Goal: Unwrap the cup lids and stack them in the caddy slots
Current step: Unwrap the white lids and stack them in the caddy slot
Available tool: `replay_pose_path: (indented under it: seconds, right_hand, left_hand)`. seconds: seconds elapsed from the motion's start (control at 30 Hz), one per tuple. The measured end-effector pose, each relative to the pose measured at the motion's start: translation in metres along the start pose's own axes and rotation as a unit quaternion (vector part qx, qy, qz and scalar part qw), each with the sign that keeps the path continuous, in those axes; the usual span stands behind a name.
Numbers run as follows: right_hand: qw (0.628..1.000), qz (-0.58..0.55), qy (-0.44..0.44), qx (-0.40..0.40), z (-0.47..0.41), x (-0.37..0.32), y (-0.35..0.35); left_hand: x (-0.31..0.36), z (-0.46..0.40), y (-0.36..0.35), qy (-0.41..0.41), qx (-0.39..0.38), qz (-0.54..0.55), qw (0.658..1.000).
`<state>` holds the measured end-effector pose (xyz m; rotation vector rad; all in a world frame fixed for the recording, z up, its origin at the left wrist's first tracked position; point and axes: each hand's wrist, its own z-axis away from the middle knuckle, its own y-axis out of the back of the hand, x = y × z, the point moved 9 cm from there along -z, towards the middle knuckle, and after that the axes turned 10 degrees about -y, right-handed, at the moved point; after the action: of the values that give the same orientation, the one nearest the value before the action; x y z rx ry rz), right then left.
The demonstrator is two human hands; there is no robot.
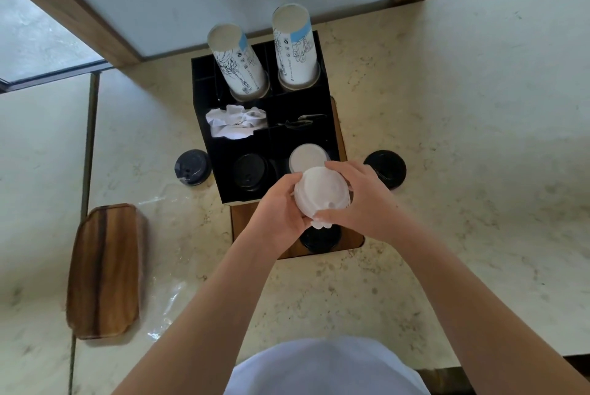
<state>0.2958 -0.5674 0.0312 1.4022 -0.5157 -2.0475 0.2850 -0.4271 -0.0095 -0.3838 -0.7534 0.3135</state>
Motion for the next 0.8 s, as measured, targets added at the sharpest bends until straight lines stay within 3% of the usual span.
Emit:
replay_pose_path:
  seconds: [0.2,0.8]
  right_hand:
    - [0.996,0.059,0.052,0.036,0.005,0.0,-0.006]
    - [0.981,0.108,0.004,0.162,0.012,-0.008,-0.004]
  left_hand:
    - [0.0,0.007,-0.009,-0.005,-0.058,-0.058,0.997]
    - [-0.003,0.007,-0.015,-0.043,-0.025,0.007,0.999]
